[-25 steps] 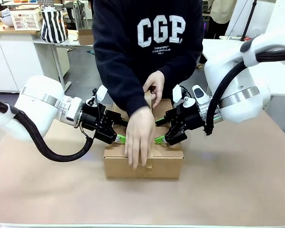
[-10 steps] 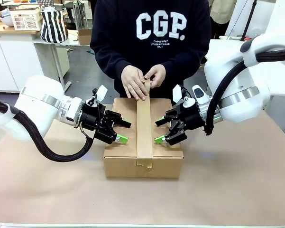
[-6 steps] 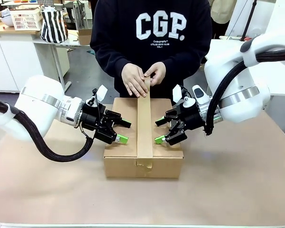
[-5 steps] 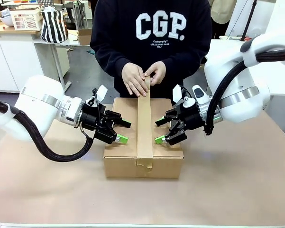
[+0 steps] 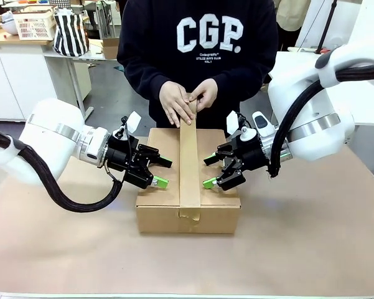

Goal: Pack the gift set into the box.
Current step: Press and hold the closed box until the human finishes sealing it.

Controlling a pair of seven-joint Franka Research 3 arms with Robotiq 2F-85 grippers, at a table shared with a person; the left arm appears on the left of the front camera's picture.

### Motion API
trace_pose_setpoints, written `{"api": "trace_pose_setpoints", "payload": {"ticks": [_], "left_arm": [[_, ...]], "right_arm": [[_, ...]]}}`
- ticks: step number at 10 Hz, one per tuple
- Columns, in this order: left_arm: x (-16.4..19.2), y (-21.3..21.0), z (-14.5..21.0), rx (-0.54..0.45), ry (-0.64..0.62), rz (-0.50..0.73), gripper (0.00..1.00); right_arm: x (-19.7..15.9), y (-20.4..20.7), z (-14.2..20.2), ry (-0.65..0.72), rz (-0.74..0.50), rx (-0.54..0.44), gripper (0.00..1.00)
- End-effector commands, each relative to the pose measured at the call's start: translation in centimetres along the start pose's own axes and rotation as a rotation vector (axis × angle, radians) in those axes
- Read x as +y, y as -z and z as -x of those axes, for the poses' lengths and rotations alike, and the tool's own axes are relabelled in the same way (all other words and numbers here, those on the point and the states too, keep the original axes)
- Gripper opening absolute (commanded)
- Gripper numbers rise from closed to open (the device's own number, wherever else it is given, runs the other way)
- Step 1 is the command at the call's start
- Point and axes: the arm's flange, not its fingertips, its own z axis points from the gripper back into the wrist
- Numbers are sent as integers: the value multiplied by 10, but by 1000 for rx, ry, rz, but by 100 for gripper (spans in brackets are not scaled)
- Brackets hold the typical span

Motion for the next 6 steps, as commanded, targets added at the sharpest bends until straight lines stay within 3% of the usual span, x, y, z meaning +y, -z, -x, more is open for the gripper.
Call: {"api": "trace_pose_setpoints", "payload": {"ticks": [1, 6], "left_arm": [[-1, -1, 3, -4, -13, 2, 100], [-1, -1, 3, -4, -13, 2, 100]], "right_arm": [[2, 2, 5, 15, 3, 3, 100], [2, 2, 5, 15, 3, 3, 100]]}}
